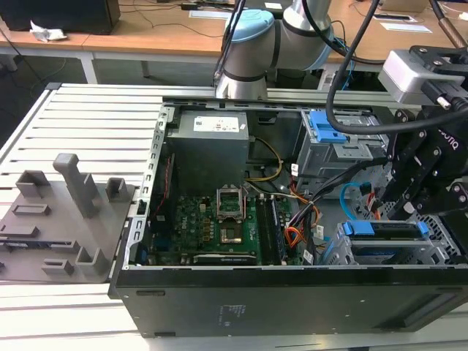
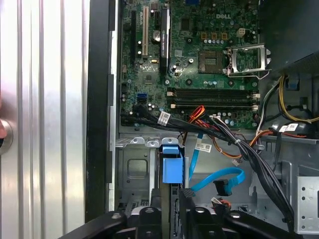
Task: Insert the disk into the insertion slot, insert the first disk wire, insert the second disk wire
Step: 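Insert the disk into the insertion slot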
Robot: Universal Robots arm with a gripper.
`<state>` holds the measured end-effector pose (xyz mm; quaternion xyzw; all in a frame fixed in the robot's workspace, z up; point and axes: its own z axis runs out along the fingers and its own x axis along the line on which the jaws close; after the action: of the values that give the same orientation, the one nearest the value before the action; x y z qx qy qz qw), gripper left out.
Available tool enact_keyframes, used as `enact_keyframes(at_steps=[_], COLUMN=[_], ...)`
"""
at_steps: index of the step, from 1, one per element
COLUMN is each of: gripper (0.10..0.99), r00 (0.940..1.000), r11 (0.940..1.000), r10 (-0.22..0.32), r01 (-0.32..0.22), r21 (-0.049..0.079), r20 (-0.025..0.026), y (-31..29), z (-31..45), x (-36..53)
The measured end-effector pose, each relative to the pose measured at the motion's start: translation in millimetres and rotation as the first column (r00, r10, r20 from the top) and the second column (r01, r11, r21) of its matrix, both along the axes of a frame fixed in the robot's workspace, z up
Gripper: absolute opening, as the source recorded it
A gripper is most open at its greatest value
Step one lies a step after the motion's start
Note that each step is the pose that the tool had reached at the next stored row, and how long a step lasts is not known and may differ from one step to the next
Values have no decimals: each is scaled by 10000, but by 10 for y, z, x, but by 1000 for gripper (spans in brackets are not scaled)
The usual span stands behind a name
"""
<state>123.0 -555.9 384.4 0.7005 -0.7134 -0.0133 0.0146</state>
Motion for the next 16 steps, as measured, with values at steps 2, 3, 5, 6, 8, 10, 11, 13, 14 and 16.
enact_keyframes(at_steps=[2, 3, 5, 6, 8, 10, 11, 13, 14, 16], gripper=[110, 106, 106, 106, 106, 106, 106, 106, 106, 106], r00=[10000, 10000, 10000, 10000, 10000, 10000, 10000, 10000, 10000, 10000], r11=[10000, 10000, 10000, 10000, 10000, 10000, 10000, 10000, 10000, 10000], r10=[0, 0, 0, -1, 1, -1, 0, 0, 0, 0], r01=[0, 0, 0, 1, -1, 1, 0, 0, 0, 0], r21=[2, 1, 3, 4, 3, 2, 1, -9, -9, -11], r20=[0, 0, 0, 0, -22, -31, -31, -31, -32, -31], y=[0, 0, 1, 4, 17, 18, 18, 18, 18, 18], z=[-2, -2, -4, -4, -12, -78, -134, -149, -149, -150], x=[0, 0, 3, 27, 103, 112, 115, 115, 116, 116])
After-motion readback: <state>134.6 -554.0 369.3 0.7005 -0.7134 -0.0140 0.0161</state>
